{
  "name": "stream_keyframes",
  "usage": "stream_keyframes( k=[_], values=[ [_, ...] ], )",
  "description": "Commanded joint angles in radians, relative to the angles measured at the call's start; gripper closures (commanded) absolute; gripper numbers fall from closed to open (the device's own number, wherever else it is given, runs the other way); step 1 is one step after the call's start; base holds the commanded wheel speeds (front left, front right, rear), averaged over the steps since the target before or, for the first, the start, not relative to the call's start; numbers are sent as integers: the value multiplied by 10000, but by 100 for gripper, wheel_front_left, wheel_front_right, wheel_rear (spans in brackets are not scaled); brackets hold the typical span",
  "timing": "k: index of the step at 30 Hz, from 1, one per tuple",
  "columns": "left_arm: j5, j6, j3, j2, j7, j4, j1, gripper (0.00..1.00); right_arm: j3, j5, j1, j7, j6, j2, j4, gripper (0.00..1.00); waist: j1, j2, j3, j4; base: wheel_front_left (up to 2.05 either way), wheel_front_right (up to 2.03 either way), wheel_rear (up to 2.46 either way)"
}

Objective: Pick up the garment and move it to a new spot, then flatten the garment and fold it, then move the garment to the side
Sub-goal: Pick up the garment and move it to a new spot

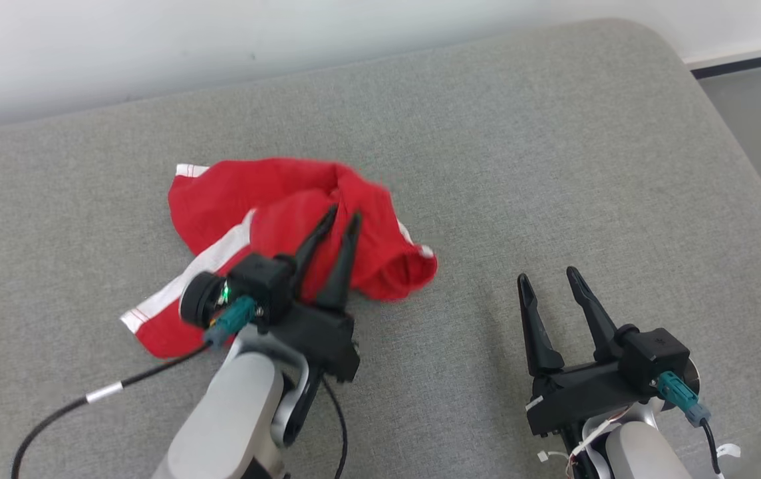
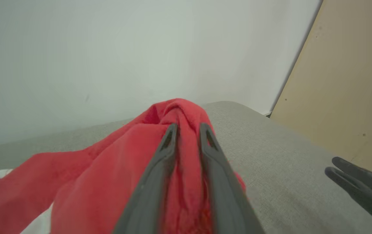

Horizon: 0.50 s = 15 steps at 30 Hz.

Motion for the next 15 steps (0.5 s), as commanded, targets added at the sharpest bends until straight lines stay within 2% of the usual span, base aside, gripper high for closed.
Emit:
stream_keyframes(
  k=[1, 7, 15],
  values=[
    [85, 92, 50, 35, -33, 65, 234, 0, 3, -9, 29, -3, -25, 64, -13, 0, 1, 0, -116, 91, 0, 0, 0],
    [684, 453, 809, 45, -33, -23, 988, 0, 69, 13, 43, -3, -25, 77, -94, 0, 1, 0, -328, 389, 0, 0, 0],
    [1630, 778, 2567, 367, -33, -835, 2562, 0, 293, 62, 188, -3, -25, 85, -103, 0, 1, 0, -600, 898, 0, 0, 0]
  ],
)
